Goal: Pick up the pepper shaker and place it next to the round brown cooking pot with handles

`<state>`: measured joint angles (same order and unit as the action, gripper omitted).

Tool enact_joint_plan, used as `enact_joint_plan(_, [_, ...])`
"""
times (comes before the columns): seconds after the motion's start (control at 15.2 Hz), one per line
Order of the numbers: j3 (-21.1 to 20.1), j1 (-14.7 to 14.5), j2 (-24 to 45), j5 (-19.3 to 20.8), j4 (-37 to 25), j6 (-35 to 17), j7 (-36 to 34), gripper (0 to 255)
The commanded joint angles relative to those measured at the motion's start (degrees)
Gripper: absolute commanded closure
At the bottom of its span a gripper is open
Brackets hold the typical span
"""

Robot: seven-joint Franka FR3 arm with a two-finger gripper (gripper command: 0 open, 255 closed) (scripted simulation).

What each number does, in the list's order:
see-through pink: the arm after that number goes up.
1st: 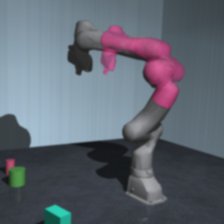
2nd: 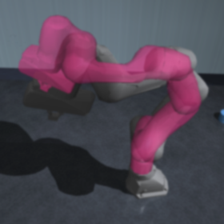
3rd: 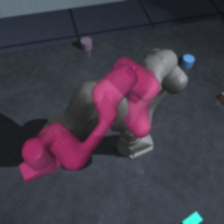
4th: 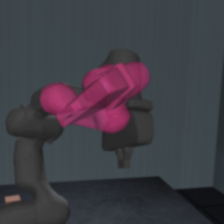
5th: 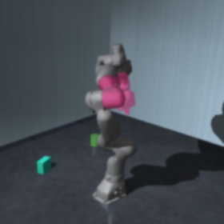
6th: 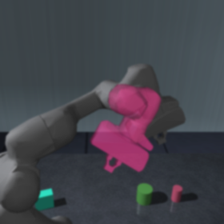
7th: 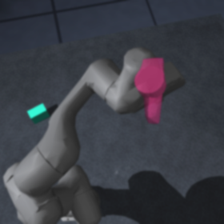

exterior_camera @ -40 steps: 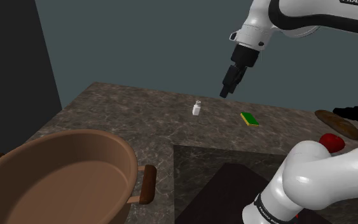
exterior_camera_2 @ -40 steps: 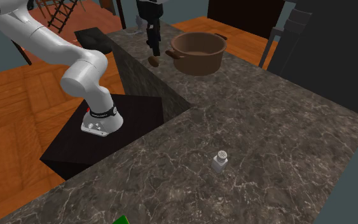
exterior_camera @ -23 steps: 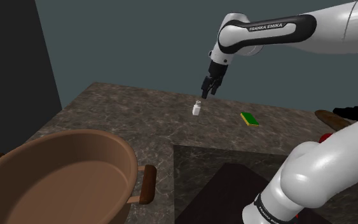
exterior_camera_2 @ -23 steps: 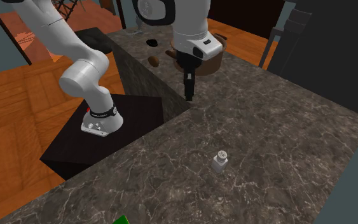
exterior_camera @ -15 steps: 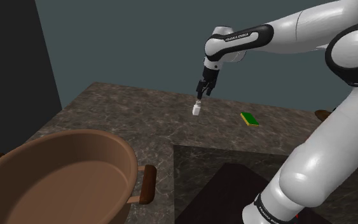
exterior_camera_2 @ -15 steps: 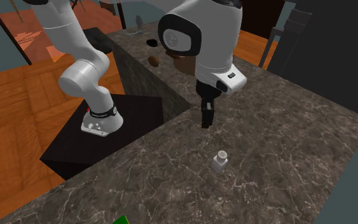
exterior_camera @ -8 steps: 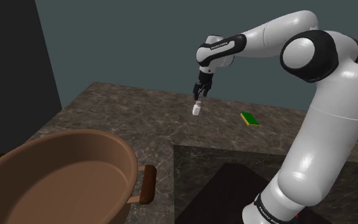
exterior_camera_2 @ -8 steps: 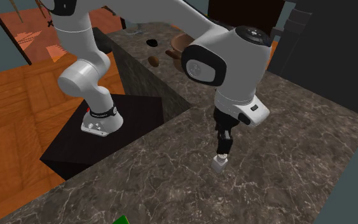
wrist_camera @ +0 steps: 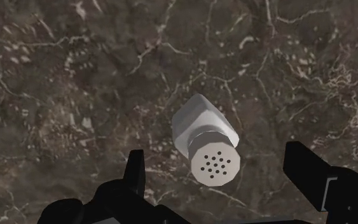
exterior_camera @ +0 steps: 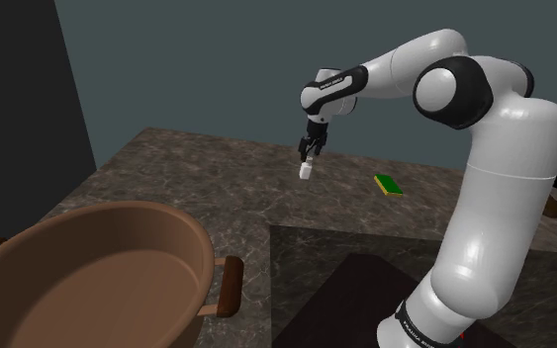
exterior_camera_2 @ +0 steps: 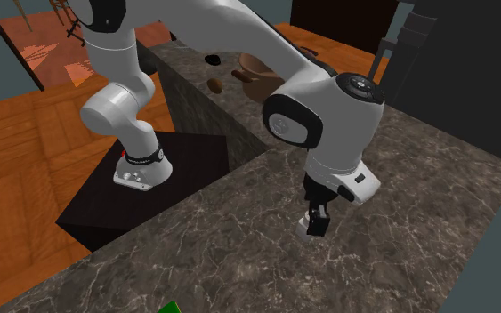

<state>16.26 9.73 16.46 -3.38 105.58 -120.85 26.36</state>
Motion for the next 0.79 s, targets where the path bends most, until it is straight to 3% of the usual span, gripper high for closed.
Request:
enact_joint_plan(0.0, [-0.1,0.1,0.8,-0.3,1.0,-1.8,0.2,0])
enact_joint_plan(0.53, [-0.1,0.1,0.8,-0.3,1.0,-1.8,0.2,0])
enact_joint_plan(0.59, [-0.1,0.1,0.8,-0.3,1.0,-1.8,0.2,255])
enact_joint_plan(0.73, [-0.1,0.1,0.8,-0.3,1.0,-1.8,0.2,255])
